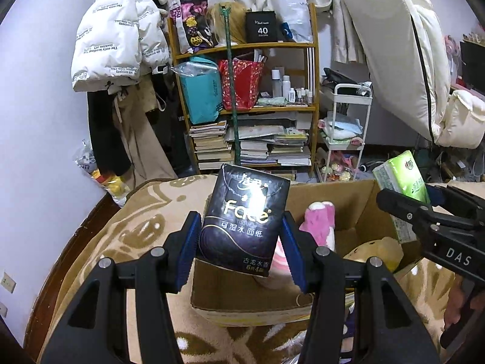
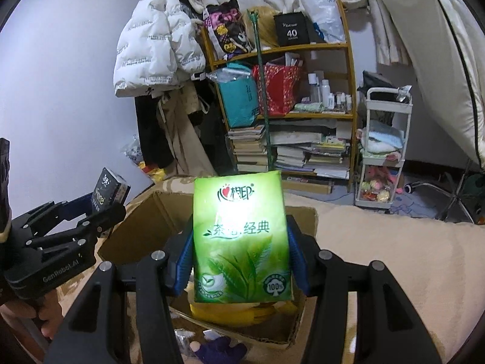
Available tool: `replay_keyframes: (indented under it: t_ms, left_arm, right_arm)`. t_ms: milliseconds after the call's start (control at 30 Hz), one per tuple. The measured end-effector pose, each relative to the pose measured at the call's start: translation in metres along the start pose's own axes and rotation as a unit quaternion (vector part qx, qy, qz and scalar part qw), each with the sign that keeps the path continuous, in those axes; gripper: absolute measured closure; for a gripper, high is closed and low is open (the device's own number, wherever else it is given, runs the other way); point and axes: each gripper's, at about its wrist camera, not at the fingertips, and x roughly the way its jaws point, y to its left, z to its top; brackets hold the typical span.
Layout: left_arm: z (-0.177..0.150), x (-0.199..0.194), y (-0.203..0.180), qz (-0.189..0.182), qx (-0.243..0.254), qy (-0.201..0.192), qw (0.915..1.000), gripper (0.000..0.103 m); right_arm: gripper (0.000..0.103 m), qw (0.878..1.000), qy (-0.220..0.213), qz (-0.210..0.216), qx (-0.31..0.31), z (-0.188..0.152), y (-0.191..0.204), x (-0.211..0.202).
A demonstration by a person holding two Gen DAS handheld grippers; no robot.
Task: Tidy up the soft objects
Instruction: 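Release the black tissue pack into the box while the right tool drops the green pack in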
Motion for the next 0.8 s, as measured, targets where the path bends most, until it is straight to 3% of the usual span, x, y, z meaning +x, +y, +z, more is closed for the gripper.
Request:
replay_keyframes:
  t_ms: [467, 600, 800]
  left_arm:
    - [-0.006, 0.014, -0.002, -0.001, -0.001, 0.023, 0.9997, 0.051]
    - [-0.009, 0.014, -0.001, 0.0, -0.004, 0.03, 0.9995, 0.048]
    - [-0.012, 0.004, -0.001, 0.011, 0.004, 0.029, 0.9995, 0.035]
  right_arm:
    - [0.043, 0.999, 0.042, -0.008, 0.009, -0.012, -0.008, 0.02]
    - [0.03, 0.999, 0.047, 0.002, 0.015, -0.015, -0.01, 0.021]
    - [0.013, 0.999, 0.047, -0.001, 0.003, -0.017, -0.009, 0.016]
